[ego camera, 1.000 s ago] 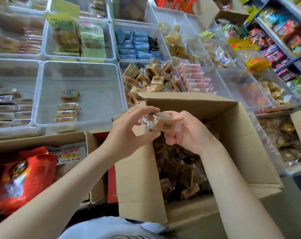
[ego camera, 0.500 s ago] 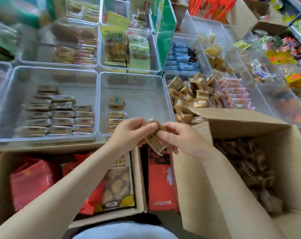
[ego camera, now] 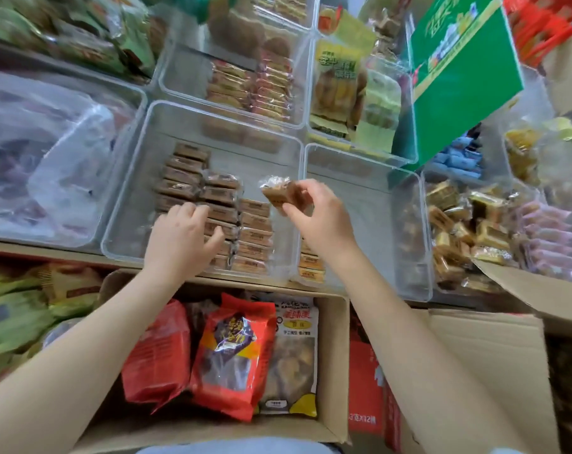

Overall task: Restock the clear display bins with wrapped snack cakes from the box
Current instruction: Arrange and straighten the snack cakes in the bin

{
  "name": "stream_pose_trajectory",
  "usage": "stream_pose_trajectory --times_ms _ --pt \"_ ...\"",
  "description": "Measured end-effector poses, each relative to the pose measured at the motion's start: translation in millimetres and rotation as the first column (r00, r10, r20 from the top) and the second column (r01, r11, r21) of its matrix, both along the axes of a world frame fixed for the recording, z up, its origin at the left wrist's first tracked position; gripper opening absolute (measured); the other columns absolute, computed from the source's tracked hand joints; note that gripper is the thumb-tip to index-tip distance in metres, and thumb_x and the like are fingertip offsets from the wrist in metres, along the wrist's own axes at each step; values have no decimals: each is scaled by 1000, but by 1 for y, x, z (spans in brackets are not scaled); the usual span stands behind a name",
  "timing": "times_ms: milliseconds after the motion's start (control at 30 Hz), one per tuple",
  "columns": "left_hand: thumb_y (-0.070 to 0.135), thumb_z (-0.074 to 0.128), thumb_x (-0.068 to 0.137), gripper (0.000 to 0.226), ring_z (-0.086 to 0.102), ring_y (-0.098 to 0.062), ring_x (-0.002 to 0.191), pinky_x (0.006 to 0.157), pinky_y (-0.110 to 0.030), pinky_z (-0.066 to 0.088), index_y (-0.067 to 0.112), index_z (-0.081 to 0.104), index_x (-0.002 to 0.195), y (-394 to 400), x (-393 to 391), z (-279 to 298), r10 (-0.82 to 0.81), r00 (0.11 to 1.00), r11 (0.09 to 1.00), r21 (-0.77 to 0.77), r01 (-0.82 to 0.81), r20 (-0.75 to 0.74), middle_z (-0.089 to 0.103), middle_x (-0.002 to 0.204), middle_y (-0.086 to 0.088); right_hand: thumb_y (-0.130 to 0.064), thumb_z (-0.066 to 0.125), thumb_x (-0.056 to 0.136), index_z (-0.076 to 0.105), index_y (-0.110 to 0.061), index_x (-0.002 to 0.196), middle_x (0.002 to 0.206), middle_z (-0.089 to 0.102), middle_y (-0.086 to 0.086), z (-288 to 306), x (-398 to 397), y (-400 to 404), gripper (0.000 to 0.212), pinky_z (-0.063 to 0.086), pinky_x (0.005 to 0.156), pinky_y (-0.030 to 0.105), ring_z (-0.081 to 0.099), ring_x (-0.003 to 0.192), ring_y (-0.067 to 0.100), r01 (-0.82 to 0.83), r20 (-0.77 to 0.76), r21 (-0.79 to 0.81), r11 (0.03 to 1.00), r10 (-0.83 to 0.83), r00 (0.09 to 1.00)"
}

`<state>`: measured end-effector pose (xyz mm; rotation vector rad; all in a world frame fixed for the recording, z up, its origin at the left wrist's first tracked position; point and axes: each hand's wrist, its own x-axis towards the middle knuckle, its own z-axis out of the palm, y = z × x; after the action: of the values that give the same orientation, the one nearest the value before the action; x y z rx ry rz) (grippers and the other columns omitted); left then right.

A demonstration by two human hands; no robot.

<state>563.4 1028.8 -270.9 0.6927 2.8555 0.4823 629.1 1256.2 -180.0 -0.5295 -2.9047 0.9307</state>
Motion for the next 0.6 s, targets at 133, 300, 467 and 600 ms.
stream_pose_trajectory --times_ms 133,300,467,600 --pt "43 40 87 50 58 -36 85 60 -44 52 2 65 101 0 1 -1 5 1000 998 57 -3 -30 64 91 -15 -18 63 92 62 -16 117 106 64 6 -40 -66 -10 25 41 84 40 55 101 28 -174 64 475 862 163 984" --pt "42 43 86 49 59 -33 86 54 -39 51 2 66 100 2 2 -3 9 999 997 83 -6 -36 64 88 -12 1 48 94 57 -13 117 118 59 9 -84 -97 -17 28 38 93 37 48 113 29 -375 415 559 739 142 899" --pt "40 46 87 42 58 -30 85 55 -38 50 3 65 94 2 2 -7 0 997 996 94 7 -80 62 85 -10 0 44 95 58 -8 123 122 60 14 -102 -108 -29 33 43 96 40 51 117 32 -371 517 452 811 101 850" --pt "40 47 87 38 57 -28 83 50 -35 45 6 63 89 3 2 -7 8 995 997 76 0 -100 60 83 -8 -7 45 94 41 -5 142 133 56 16 -111 -106 -38 48 43 99 40 50 124 33 -407 606 409 817 90 790"
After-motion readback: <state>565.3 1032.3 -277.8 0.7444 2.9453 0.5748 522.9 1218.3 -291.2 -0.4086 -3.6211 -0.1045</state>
